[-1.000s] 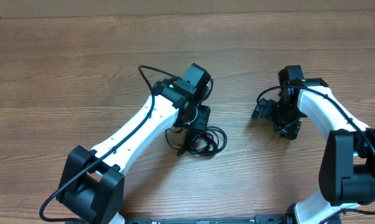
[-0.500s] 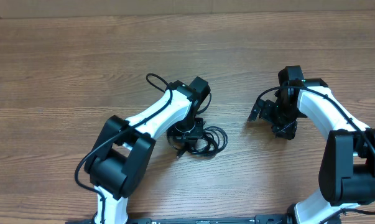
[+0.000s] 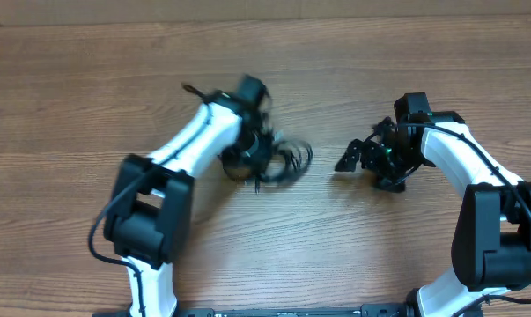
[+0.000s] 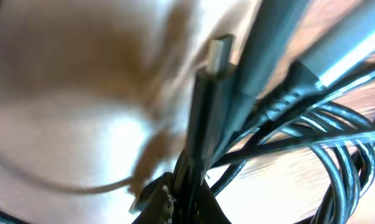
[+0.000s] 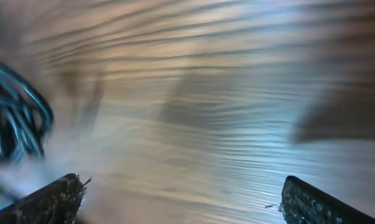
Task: Untangle cables
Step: 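Grasp the cable bundle near the connectors with the left gripper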
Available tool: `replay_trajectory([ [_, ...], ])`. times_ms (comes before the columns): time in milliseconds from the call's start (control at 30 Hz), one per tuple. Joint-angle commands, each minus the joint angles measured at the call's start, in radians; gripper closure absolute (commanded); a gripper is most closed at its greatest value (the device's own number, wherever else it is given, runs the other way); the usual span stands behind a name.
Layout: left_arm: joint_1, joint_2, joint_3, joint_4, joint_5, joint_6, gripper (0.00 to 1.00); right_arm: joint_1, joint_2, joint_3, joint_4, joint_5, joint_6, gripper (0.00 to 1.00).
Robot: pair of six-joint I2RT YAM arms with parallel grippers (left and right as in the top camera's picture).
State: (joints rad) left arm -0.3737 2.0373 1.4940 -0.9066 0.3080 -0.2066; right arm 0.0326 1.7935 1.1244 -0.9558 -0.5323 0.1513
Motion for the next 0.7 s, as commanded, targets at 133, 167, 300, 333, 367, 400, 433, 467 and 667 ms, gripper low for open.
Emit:
replay_trajectory([
  [133, 0.108, 0.006, 0.023, 0.038, 0.288, 0.603, 0.96, 0.0, 0.0, -0.005, 0.108, -0.39, -0.167, 0.1],
  [167, 0.115, 0.006, 0.023, 0.047, 0.276, 0.64, 0.96, 0.0, 0.0, -0.005, 0.132, -0.404, -0.167, 0.1],
  [300, 0.127, 0.006, 0.023, 0.105, 0.191, 0.658, 0.95, 0.0, 0.0, 0.005, 0.215, -0.475, -0.167, 0.18],
  [333, 0.126, 0.006, 0.022, 0.115, 0.182, 0.658, 0.95, 0.006, 0.0, 0.006, 0.231, -0.481, -0.167, 0.18],
  [367, 0.126, 0.006, 0.021, 0.127, 0.182, 0.658, 0.94, 0.012, 0.0, 0.006, 0.245, -0.48, -0.167, 0.19],
  [400, 0.126, 0.007, 0.021, 0.138, 0.171, 0.659, 0.93, 0.024, 0.0, 0.006, 0.264, -0.478, -0.167, 0.2],
  [433, 0.123, 0.007, 0.021, 0.143, 0.151, 0.659, 0.93, 0.034, 0.0, 0.006, 0.273, -0.467, -0.166, 0.21],
  [467, 0.12, 0.007, 0.021, 0.145, 0.126, 0.659, 0.93, 0.044, 0.0, 0.006, 0.28, -0.453, -0.166, 0.21],
  [667, 0.116, 0.007, 0.014, 0.153, -0.031, 0.625, 0.69, 0.144, 0.0, 0.006, 0.315, -0.233, -0.081, 0.18],
])
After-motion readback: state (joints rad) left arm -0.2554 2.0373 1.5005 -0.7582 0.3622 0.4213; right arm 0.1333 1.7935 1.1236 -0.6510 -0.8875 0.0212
